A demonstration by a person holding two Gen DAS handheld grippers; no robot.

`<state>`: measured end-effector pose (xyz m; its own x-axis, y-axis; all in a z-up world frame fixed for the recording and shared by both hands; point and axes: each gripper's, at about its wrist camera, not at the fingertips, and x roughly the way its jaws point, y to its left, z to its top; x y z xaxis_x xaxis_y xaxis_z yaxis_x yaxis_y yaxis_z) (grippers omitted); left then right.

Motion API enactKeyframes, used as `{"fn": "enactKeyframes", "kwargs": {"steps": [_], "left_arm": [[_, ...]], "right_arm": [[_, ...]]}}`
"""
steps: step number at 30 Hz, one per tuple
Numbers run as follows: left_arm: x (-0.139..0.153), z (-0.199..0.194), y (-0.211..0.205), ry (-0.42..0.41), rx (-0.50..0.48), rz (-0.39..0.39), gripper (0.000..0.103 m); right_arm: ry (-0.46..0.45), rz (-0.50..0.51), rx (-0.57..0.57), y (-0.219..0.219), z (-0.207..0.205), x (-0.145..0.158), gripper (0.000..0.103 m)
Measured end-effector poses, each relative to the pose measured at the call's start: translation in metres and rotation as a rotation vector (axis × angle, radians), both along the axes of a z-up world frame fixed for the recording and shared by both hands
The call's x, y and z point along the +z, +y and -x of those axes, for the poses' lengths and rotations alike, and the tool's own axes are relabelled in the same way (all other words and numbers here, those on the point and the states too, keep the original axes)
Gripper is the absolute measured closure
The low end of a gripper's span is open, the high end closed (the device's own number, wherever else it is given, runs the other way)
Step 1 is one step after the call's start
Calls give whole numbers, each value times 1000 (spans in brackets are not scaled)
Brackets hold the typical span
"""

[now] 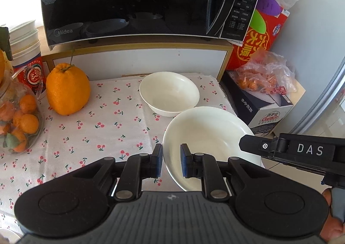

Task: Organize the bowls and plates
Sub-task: 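Lift the larger bowl with both grippers and carry it over the placed bowl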

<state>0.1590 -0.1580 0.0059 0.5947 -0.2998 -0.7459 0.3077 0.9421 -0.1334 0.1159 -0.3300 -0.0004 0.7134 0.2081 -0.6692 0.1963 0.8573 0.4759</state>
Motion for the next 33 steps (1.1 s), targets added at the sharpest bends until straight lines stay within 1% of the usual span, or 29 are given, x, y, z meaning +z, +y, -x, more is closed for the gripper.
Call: {"fn": "enactKeyframes", "kwargs": {"steps": [9, 17, 24, 26, 29, 33], "left_arm": [[15, 13, 31, -8, 45, 39, 87], [22, 26, 70, -8, 89, 70, 87], [22, 36, 116, -8, 142, 120, 87], [19, 38, 128, -9, 164, 125, 87], [17, 37, 145, 10, 195, 124, 87], [17, 40, 170, 8, 224, 118, 87]], "right_arm": [[-25, 24, 54, 28, 11, 19, 79], [-41, 38, 132, 67, 17, 30, 78], [-37, 45, 207, 108, 17, 30, 78], [-33, 53, 227, 123, 15, 29, 78], [-27, 69, 261, 146, 14, 26, 78], [-16, 79, 311, 174, 12, 21, 78]]}}
